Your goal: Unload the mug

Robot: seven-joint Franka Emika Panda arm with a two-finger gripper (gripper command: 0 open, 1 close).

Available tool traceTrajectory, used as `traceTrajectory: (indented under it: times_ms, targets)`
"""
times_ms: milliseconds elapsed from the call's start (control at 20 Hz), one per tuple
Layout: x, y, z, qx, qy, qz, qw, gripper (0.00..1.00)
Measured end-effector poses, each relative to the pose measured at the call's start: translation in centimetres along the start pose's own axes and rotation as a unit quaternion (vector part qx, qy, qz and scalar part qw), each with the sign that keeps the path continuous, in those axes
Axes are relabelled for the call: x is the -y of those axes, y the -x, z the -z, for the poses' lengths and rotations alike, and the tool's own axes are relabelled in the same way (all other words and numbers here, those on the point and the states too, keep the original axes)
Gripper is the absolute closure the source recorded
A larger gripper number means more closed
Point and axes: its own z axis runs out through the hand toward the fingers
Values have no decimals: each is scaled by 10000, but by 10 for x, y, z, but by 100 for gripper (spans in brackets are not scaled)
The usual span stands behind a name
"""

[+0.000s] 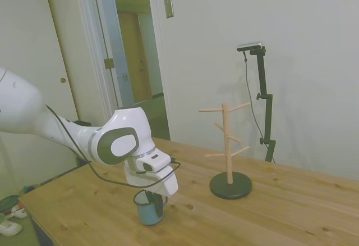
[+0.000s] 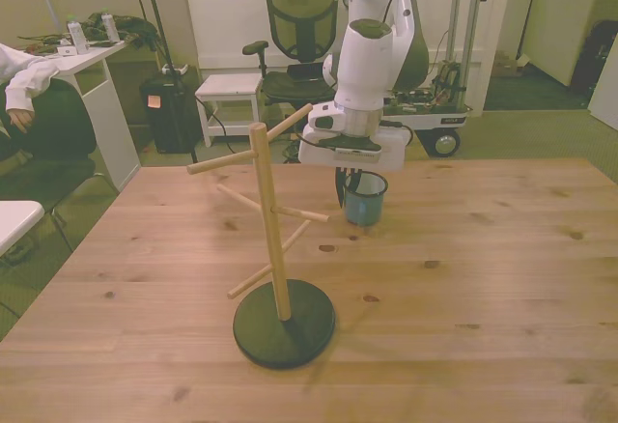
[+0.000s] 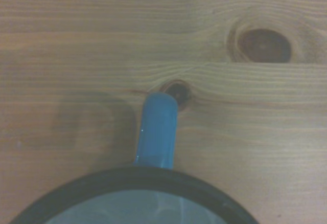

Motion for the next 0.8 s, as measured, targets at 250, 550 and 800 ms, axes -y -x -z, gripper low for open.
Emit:
traceTrajectory:
  times_ms: [250, 550, 800]
  targets:
    - [8, -9, -7, 135, 156, 14, 9998, 100]
    - [10, -12, -7, 210, 240, 23, 9995, 0]
    - [11, -11, -7, 202, 245, 38, 9995, 0]
